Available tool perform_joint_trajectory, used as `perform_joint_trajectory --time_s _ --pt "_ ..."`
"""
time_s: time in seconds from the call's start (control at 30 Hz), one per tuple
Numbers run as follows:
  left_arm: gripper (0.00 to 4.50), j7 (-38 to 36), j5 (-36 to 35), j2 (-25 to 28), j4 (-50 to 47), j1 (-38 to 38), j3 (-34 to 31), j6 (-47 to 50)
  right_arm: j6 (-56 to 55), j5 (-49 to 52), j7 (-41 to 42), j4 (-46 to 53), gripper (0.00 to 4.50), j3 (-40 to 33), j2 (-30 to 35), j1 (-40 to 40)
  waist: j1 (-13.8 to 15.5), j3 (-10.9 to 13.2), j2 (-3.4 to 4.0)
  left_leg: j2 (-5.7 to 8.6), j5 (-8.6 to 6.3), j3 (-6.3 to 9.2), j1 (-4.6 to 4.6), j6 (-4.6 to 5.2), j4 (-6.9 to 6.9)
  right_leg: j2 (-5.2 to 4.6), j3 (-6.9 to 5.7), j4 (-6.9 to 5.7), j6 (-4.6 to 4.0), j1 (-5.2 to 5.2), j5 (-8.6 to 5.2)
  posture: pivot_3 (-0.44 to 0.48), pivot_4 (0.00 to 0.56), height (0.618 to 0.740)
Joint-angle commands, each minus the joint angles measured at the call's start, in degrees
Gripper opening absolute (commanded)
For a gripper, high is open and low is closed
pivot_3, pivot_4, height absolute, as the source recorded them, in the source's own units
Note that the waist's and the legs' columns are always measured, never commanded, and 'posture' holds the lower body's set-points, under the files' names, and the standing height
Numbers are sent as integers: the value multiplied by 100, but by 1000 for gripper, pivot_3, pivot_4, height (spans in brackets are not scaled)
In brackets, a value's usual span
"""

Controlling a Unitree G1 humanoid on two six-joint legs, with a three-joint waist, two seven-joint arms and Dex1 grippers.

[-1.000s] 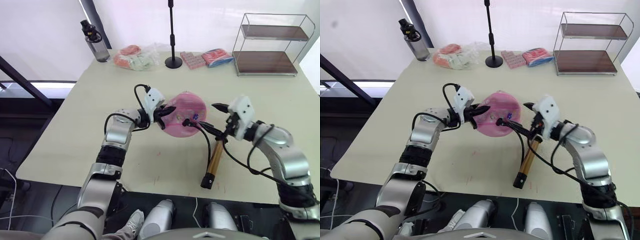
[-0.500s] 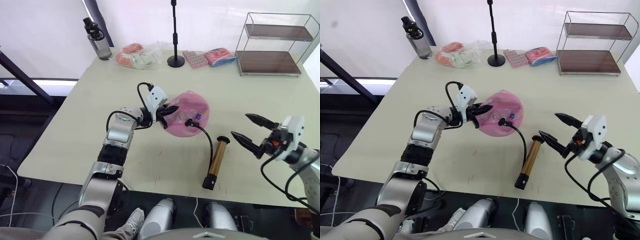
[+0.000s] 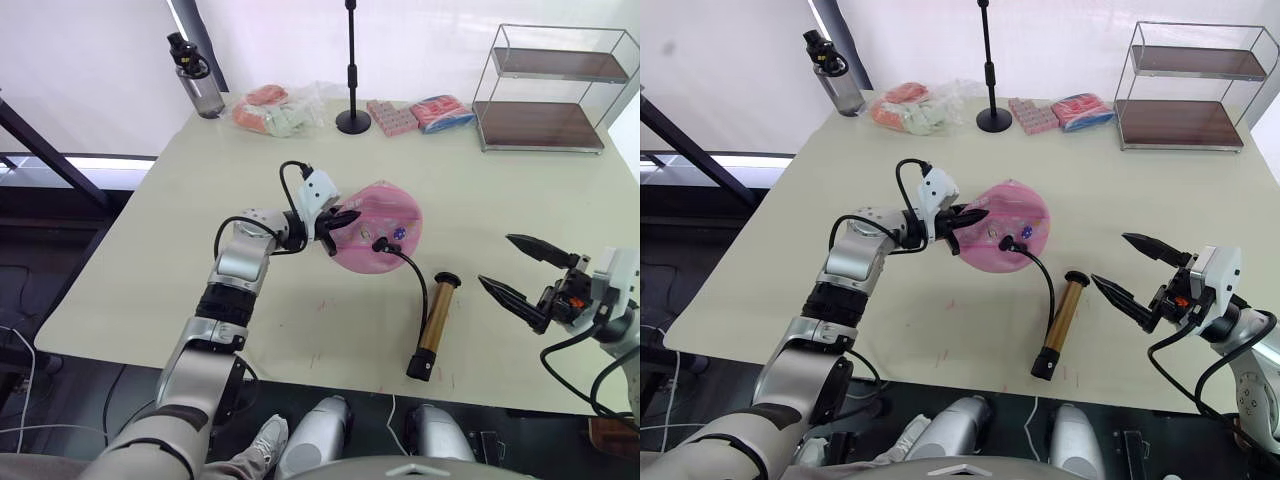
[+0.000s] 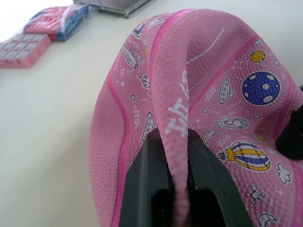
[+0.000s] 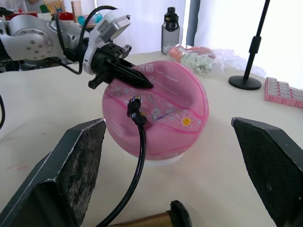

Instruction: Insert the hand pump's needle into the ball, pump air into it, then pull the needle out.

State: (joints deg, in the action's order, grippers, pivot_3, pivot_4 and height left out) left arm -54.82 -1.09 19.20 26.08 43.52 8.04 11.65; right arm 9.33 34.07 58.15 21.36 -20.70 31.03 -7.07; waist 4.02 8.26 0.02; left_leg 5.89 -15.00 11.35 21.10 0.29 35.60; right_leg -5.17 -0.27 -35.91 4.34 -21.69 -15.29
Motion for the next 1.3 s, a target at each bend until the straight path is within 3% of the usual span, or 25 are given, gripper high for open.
perform_joint_trajectory --time_s 0.03,0.43,0.77,0.9,1.03,1.1,1.13,1.17,1.3 --pt "0 -371 247 -77 638 68 532 -374 -195 134 51 130 4444 -30 6 -101 1 0 0 0 -1 1 3 2 7 0 0 -1 0 0 0 0 150 736" --pt "0 -1023 619 -307 3009 1170 608 -2398 -484 174 122 198 4444 -32 3 -456 -5 0 0 14 -17 8 46 29 92 2 -10 -10 1 -1 3 0 150 736" --pt "0 -1031 740 -417 3854 1646 467 -2927 -633 215 131 176 4444 -54 -6 -520 -11 1 -1 42 -25 13 56 43 134 -15 -12 -42 3 -2 2 0 150 736" --pt "1343 -1064 606 -386 3779 1681 322 -2948 -744 179 140 97 4500 -62 5 -504 -26 6 -8 61 -30 8 57 52 159 -27 -7 -77 7 -8 -1 0 150 736" --pt "3357 -1141 452 -349 3557 1713 161 -2908 -801 161 157 46 4500 -21 -2 -490 -34 8 -11 66 -31 9 58 53 167 -33 -6 -91 9 -11 -2 0 150 736" --pt "3751 -1254 333 -321 3336 1711 71 -2815 -831 159 177 22 4500 -2 2 -488 -48 9 -13 66 -30 10 63 53 169 -33 -6 -93 8 -18 -1 0 150 736" --pt "4219 -1306 289 -308 3222 1698 44 -2766 -843 161 184 12 4500 5 7 -487 -55 10 -13 66 -30 9 67 53 169 -33 -5 -93 8 -21 -1 0 150 736" --pt "4476 -1353 243 -294 3082 1674 28 -2708 -853 167 197 2 4500 6 13 -487 -66 11 -14 66 -30 9 68 53 170 -33 -5 -94 7 -22 -1 0 150 736" --pt "4476 -1490 4 -244 2374 1533 -52 -2362 -891 173 245 -52 4500 21 28 -463 -130 29 -28 68 -30 11 74 53 174 -37 -5 -94 7 -24 -1 0 150 736"
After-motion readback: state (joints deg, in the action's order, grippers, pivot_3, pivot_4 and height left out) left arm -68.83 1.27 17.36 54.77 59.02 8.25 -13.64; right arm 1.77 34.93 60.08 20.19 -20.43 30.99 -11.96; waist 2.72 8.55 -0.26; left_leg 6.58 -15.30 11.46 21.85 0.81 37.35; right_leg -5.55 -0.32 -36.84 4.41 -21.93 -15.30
